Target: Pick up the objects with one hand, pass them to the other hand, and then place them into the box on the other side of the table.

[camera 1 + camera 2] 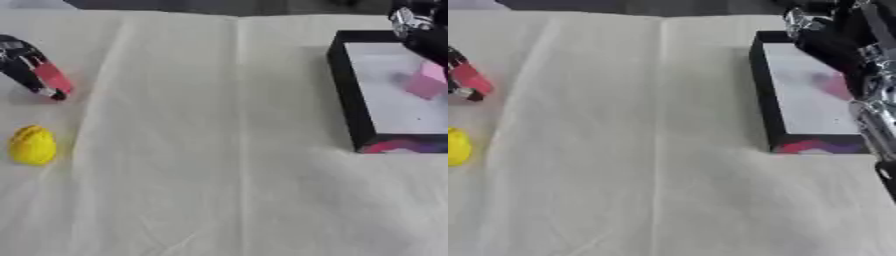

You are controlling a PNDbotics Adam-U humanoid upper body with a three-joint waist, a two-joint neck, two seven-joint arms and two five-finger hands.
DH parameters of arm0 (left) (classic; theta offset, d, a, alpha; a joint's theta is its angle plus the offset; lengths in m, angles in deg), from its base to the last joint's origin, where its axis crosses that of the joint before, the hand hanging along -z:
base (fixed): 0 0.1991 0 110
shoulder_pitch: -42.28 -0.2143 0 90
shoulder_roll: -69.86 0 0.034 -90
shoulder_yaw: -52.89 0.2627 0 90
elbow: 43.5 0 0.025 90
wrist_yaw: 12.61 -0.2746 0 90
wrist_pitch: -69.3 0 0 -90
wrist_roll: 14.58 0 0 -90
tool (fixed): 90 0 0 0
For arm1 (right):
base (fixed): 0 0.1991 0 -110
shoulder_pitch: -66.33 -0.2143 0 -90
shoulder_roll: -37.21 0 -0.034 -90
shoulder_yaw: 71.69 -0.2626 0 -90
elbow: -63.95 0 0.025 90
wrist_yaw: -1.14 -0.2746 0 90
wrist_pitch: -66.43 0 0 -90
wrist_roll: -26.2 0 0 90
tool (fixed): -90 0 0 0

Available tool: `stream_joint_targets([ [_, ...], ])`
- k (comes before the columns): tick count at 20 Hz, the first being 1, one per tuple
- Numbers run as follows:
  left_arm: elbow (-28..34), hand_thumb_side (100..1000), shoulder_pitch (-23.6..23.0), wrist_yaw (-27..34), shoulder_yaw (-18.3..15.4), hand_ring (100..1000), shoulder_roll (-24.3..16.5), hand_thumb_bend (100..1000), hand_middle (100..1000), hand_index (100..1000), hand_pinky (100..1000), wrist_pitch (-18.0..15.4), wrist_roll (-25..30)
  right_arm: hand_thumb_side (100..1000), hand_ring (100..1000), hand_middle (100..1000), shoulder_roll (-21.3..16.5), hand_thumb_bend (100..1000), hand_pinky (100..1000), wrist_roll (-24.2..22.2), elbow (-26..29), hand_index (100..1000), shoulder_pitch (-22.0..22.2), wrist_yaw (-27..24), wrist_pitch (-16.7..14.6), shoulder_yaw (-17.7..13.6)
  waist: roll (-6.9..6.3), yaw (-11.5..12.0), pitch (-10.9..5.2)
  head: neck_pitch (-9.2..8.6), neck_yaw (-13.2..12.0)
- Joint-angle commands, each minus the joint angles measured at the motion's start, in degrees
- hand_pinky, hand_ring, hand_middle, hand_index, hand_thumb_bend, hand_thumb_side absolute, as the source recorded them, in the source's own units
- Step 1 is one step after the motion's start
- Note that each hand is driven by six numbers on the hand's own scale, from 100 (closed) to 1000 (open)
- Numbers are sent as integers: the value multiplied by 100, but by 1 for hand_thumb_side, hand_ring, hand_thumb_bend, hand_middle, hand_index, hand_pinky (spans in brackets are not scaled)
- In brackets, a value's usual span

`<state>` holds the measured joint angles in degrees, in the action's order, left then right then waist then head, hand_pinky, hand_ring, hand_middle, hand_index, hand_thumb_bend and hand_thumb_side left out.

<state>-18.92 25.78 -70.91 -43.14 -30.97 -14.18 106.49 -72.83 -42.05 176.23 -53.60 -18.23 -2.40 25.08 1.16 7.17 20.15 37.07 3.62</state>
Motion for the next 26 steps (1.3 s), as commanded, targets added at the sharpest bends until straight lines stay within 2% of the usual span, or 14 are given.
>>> stream_joint_targets([
  [1,53,170,81,-31,-63,891,-192,587,805,862,992,1,-93,294,897,862,-93,109,940,30,45,1000,-49,37,-14,-75,-3,-6,-107,-85,-27],
  [8,16,149,54,39,-52,889,-141,514,802,805,987,69,-222,297,897,863,-77,107,942,43,52,1000,-72,17,-19,-83,3,-38,-82,-105,-47],
  [13,-10,100,40,10,-47,883,-125,402,788,733,980,116,-216,298,898,863,-74,108,943,61,49,1000,-66,-1,-19,-94,5,-47,-83,-112,-47],
  [17,-3,100,64,-13,-36,860,-108,294,741,697,964,144,-186,298,898,863,-80,106,943,85,41,1000,-52,-18,-16,-104,8,-33,-109,-70,-29],
  [21,101,100,110,43,-37,807,-93,174,686,642,906,149,-143,294,898,862,-97,104,943,102,45,1000,-33,-37,-20,-122,15,-1,-166,-32,-9],
  [26,407,100,134,395,2,731,-65,125,613,599,847,158,-171,287,898,862,-131,100,944,130,67,1000,-4,-79,-35,-167,31,62,-262,34,68],
])
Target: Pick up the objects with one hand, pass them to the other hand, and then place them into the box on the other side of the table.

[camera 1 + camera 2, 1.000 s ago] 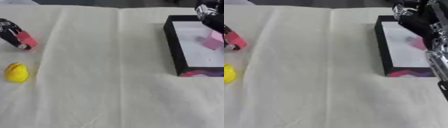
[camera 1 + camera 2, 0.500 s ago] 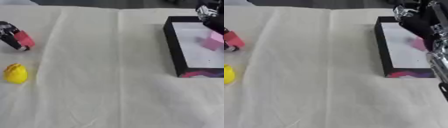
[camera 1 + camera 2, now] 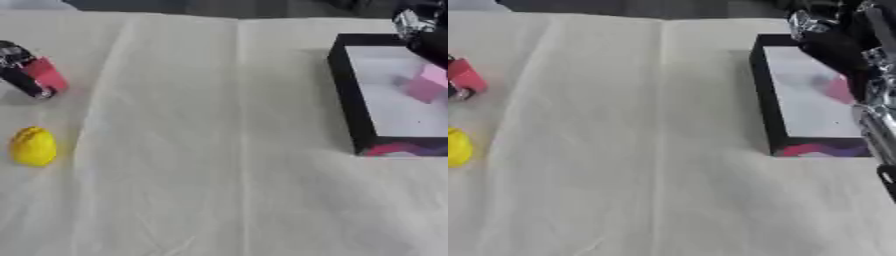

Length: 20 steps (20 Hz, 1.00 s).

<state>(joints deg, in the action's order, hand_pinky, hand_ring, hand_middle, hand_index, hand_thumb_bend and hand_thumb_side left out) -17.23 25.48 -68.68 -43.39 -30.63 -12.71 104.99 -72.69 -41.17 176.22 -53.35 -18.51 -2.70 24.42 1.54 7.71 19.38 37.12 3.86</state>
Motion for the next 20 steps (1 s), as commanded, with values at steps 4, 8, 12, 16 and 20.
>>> stream_joint_targets([
  [4,530,100,141,517,135,685,-58,100,581,566,827,-42,-30,277,898,861,-163,100,944,78,103,1000,-20,-91,-25,-148,8,45,-257,63,72],
  [8,1017,100,6,977,269,653,-3,100,566,566,815,-297,-189,263,898,861,-203,100,942,100,176,1000,-38,-134,-44,-197,6,81,-334,114,123],
  [12,1899,100,-471,1323,544,625,162,100,555,560,800,-923,-886,234,903,871,-281,112,940,-90,229,1000,-275,-96,-112,-172,9,110,-404,160,266],
  [16,2948,100,-1028,1158,810,606,418,100,548,562,783,-1347,-2013,254,907,887,-308,124,935,-631,232,1000,-702,31,-81,-20,20,118,-441,179,392],
  [20,3908,100,-1523,630,923,605,825,100,550,565,778,-1422,-2887,300,913,901,-162,127,937,-1298,232,1000,-1161,219,255,246,16,138,-466,216,511],
])
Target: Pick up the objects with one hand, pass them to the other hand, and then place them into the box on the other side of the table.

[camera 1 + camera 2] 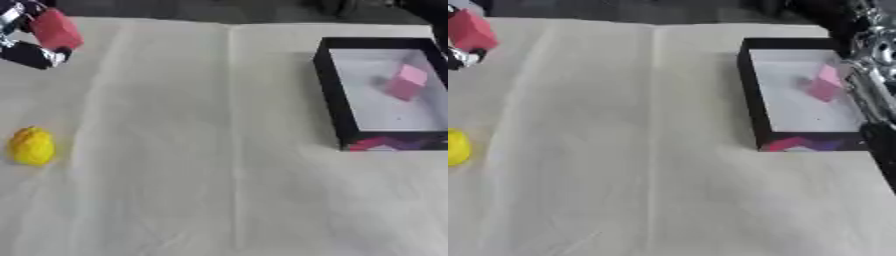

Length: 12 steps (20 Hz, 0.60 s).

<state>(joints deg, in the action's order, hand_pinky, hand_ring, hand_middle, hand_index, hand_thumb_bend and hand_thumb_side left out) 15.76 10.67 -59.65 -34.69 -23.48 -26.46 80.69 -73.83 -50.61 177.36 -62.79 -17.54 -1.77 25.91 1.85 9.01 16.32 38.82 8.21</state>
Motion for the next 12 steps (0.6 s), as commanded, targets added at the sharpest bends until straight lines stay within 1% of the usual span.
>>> stream_joint_targets([
  [1,803,100,-153,-399,64,607,212,100,551,566,778,-29,-584,305,914,902,13,127,937,-510,118,1000,-312,184,266,170,-22,11,-167,62,100],
  [4,1260,100,-426,-797,109,612,477,100,556,567,776,-3,-870,324,916,904,233,124,938,-844,118,1000,-521,380,567,387,-42,15,-186,90,164],
  [6,1452,100,-589,-1103,145,615,645,100,559,570,775,-34,-1075,334,916,904,391,126,938,-985,118,1000,-623,510,783,531,-54,13,-200,103,204],
  [9,1650,100,-783,-1535,192,619,856,106,563,571,772,-103,-1397,349,919,907,629,134,939,-1079,118,1000,-759,690,1094,728,-60,7,-212,118,255],
  [12,1816,100,-913,-2013,286,625,1031,143,568,573,770,-241,-1711,362,920,908,844,144,939,-1142,118,1000,-885,871,1450,960,-59,6,-223,139,344],
])
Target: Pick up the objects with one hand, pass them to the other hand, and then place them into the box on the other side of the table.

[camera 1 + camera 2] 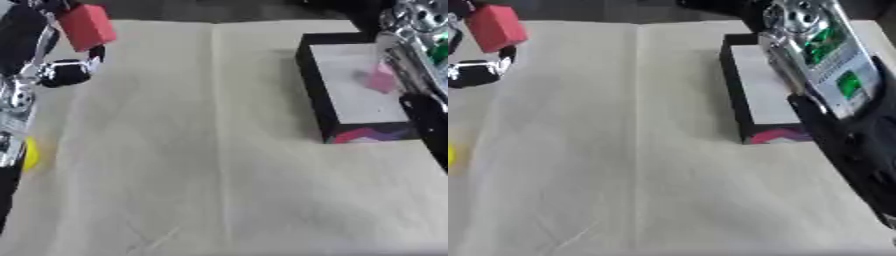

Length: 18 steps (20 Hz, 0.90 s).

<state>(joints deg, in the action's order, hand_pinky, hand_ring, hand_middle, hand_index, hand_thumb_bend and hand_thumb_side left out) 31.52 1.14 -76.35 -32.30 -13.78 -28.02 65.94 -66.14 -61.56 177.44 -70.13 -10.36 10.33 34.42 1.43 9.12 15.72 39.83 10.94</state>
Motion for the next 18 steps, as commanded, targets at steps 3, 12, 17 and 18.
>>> stream_joint_targets([
  [3,365,100,-76,-894,141,633,223,186,574,576,767,-253,-602,378,924,911,294,158,939,-131,40,1000,-288,338,571,351,-17,12,-176,63,171],
  [12,477,100,-324,-2066,401,645,548,248,582,582,763,-523,-1513,384,934,920,715,212,943,-476,-297,1000,-504,458,861,854,-8,63,-185,49,323],
  [17,481,100,-346,-2480,475,651,610,285,586,586,762,-532,-1796,366,943,927,854,253,947,-615,-333,1000,-520,255,930,1018,-1,91,-168,40,357],
  [18,479,100,-349,-2549,489,652,618,289,587,586,762,-524,-1858,353,943,927,874,267,947,-642,-329,1000,-513,213,934,1041,0,96,-165,39,356],
])
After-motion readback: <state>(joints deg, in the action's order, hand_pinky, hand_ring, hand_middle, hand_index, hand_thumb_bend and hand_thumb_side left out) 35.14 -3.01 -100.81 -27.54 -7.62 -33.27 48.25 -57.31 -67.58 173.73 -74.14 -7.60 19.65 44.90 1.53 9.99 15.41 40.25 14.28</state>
